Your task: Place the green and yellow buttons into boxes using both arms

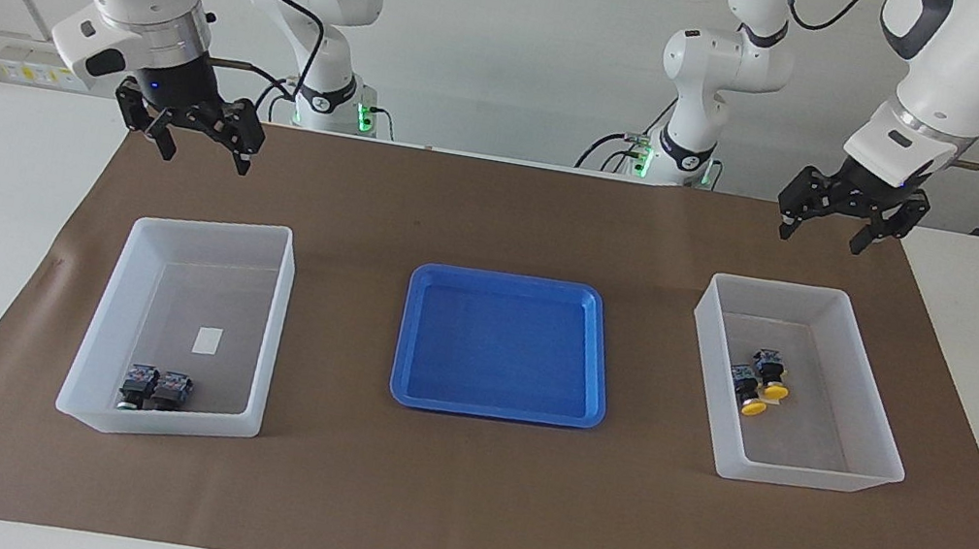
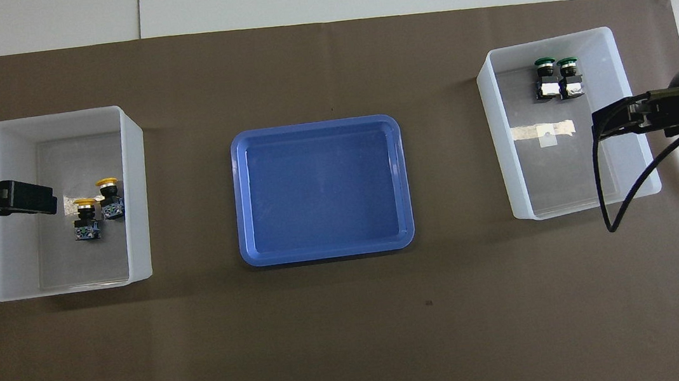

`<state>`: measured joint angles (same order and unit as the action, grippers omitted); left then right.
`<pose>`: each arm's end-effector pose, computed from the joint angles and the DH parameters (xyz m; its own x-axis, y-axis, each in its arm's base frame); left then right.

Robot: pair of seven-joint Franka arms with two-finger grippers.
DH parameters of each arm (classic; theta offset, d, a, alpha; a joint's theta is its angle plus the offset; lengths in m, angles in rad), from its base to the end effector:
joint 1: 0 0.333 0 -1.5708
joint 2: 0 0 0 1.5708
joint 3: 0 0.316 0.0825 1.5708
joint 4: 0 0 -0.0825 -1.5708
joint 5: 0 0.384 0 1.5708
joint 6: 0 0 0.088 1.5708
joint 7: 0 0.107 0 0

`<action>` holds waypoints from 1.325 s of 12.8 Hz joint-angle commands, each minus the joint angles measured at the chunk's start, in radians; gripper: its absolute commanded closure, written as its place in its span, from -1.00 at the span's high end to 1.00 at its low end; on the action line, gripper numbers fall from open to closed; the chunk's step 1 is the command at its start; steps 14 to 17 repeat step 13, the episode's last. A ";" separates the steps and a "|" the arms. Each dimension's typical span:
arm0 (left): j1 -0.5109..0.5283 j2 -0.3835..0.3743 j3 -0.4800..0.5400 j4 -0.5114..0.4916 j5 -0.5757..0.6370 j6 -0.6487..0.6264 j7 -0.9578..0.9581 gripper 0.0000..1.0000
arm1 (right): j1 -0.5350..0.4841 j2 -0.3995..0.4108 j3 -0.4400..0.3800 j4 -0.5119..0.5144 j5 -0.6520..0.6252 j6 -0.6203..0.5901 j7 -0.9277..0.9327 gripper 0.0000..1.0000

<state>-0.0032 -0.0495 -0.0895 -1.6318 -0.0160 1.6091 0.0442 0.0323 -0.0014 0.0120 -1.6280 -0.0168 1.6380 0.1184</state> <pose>0.5400 -0.0531 0.6261 0.9904 -0.1358 0.0271 -0.1362 -0.9906 0.0104 0.5588 0.0231 0.6041 0.9973 -0.0729 0.0133 -0.0731 -0.9972 0.0153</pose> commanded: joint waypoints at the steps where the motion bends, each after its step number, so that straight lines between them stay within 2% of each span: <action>1: 0.006 0.014 -0.001 0.067 -0.018 -0.061 -0.004 1.00 | -0.006 -0.012 -0.003 -0.013 -0.003 0.000 0.018 1.00; 17: 0.006 0.005 -0.004 0.047 -0.018 -0.048 -0.006 1.00 | -0.022 -0.014 -0.003 -0.016 -0.005 0.000 0.018 1.00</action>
